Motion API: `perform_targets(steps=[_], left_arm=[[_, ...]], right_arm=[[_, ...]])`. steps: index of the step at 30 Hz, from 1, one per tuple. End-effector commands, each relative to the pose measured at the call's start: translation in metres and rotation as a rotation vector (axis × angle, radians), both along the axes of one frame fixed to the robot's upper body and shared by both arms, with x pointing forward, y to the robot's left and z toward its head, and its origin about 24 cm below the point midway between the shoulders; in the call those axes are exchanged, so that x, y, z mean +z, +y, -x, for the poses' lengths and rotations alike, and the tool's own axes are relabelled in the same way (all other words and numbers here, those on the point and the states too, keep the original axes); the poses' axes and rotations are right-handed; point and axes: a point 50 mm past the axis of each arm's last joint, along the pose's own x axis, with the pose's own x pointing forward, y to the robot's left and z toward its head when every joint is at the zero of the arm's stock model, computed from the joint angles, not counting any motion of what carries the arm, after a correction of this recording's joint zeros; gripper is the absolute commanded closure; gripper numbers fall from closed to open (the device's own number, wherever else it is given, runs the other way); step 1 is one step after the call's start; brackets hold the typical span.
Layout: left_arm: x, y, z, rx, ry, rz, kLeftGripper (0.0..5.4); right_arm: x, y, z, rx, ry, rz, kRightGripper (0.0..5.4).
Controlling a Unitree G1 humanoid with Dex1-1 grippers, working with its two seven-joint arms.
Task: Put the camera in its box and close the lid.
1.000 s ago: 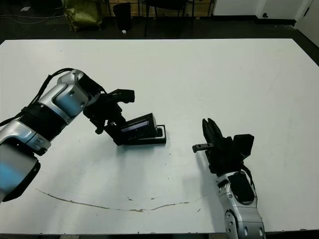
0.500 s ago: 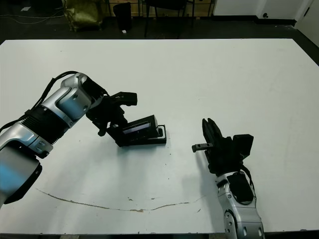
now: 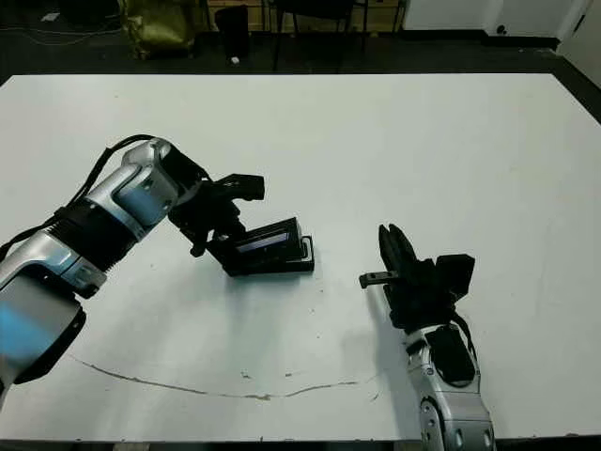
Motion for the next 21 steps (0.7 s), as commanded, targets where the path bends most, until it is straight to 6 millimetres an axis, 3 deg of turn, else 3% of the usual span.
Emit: perform_targets(steps=[1,21], left_arm=[[-0.01,-0.007,0.004,-0.011,0.041,-0.002,3.32],[-0.015,-0.031,0.0,-0.059,0.034,-0.045,3.32]], right_arm=[[-0.006,-0.001,0.002,-0.013,0.033,0.016,5.4],[-0.002,-0.008,0.005,-0.032,0.026,-0.007,5.4]])
